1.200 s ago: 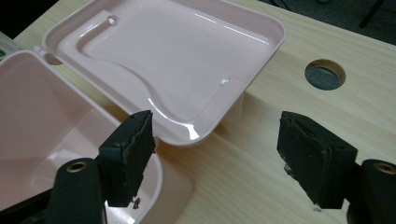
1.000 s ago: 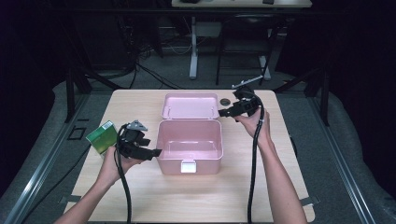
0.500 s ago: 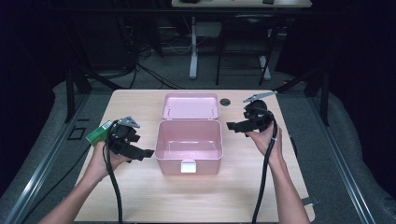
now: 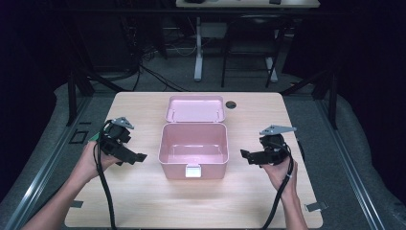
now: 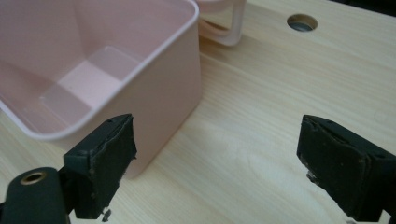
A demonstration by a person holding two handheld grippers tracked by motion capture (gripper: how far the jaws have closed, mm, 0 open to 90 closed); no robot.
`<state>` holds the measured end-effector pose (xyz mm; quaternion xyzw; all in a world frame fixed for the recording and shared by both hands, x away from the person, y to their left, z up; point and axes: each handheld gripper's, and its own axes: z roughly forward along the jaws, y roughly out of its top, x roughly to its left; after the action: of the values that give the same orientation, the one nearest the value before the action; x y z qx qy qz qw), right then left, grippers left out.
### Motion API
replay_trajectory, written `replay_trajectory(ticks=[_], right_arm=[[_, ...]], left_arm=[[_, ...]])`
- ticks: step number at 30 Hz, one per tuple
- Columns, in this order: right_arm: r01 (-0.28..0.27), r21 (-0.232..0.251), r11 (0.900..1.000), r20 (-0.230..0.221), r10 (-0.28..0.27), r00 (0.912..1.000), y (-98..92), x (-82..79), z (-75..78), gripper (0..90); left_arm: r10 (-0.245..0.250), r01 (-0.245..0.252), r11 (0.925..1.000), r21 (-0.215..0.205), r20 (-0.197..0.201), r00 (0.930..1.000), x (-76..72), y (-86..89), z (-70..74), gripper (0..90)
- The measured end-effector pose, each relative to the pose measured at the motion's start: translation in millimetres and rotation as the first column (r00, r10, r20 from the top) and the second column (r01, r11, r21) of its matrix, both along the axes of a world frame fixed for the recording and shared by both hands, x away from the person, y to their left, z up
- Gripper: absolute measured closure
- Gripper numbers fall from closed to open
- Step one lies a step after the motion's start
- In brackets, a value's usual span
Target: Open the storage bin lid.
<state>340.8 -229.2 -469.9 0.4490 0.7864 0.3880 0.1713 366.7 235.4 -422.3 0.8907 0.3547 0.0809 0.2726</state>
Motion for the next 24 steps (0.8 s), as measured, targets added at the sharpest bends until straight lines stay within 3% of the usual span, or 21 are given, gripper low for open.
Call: replay_trajectory(ticks=[6,10,24], right_arm=[[0.027,0.019,0.999,0.009,-0.027,0.9996,-8.1,-19.4,-29.8,10.3],[0.036,0.02,0.999,0.01,-0.036,0.9993,-9.2,-29.4,-41.3,9.7],[0.065,0.064,0.996,0.019,-0.067,0.9976,-20.2,-50.6,-63.7,8.0]], left_arm=[[0.003,-0.003,0.9997,0.025,0.011,0.9999,5.4,8.6,9.5,2.0],[0.005,-0.005,0.9986,0.052,0.012,0.9999,10.5,14.1,15.7,1.4],[0.045,-0.044,0.9921,0.117,-0.002,0.999,30.7,42.0,32.2,0.4]])
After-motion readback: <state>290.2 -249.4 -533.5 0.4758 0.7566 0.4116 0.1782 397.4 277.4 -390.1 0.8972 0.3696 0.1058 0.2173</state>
